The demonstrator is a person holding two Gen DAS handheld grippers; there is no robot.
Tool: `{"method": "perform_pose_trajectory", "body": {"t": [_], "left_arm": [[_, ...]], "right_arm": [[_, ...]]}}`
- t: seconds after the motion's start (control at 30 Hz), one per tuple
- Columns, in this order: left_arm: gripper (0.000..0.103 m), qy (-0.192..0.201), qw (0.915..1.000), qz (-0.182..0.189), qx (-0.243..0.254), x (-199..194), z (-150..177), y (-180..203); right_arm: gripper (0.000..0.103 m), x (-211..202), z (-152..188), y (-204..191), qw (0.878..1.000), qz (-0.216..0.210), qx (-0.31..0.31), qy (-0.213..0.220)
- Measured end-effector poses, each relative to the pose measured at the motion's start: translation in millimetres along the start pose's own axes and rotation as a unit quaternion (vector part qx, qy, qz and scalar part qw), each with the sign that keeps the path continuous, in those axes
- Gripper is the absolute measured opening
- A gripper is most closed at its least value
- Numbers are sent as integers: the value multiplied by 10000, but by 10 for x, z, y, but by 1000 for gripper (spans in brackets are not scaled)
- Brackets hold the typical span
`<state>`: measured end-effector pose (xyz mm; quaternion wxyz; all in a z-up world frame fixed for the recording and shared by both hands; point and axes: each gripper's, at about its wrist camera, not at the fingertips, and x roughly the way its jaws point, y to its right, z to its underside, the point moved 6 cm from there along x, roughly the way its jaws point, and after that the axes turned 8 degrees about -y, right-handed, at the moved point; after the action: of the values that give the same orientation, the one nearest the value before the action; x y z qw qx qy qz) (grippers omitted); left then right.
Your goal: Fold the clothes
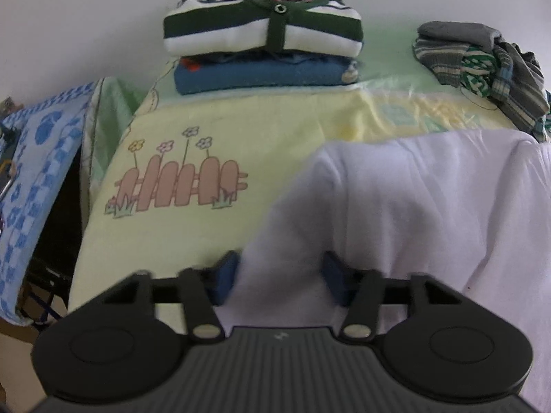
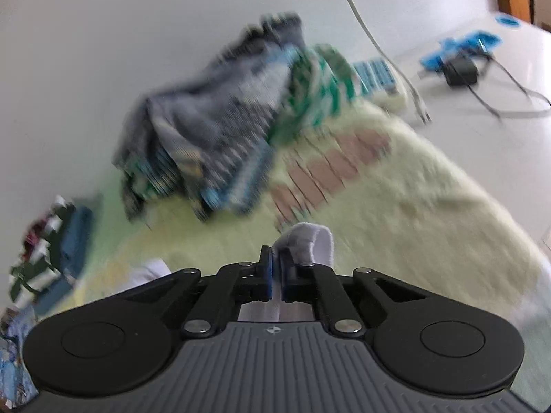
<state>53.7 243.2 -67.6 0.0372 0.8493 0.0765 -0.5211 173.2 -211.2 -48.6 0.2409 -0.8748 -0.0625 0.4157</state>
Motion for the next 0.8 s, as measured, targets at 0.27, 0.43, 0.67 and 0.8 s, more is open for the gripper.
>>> {"method": "perform_pose_trajectory", "body": {"t": [0.27, 0.43, 0.67, 0.8], "left_arm": [[11, 200, 9988, -402, 169, -16, -119, -49], [11, 190, 9979, -585, 199, 3, -221, -138], [11, 192, 9979, -576, 215, 51, -182, -138], [14, 203, 9983, -517, 156, 13, -171, -180]], "right_arm": [[5, -524, -51, -275, 9860, -198, -1145, 1196], [5, -519, 215, -315, 9615, 423, -2459, 1153], [6, -429, 704, 51, 9802, -6, -1817, -788], [8, -563, 828, 163, 9826, -10, -1527, -1055]]}}
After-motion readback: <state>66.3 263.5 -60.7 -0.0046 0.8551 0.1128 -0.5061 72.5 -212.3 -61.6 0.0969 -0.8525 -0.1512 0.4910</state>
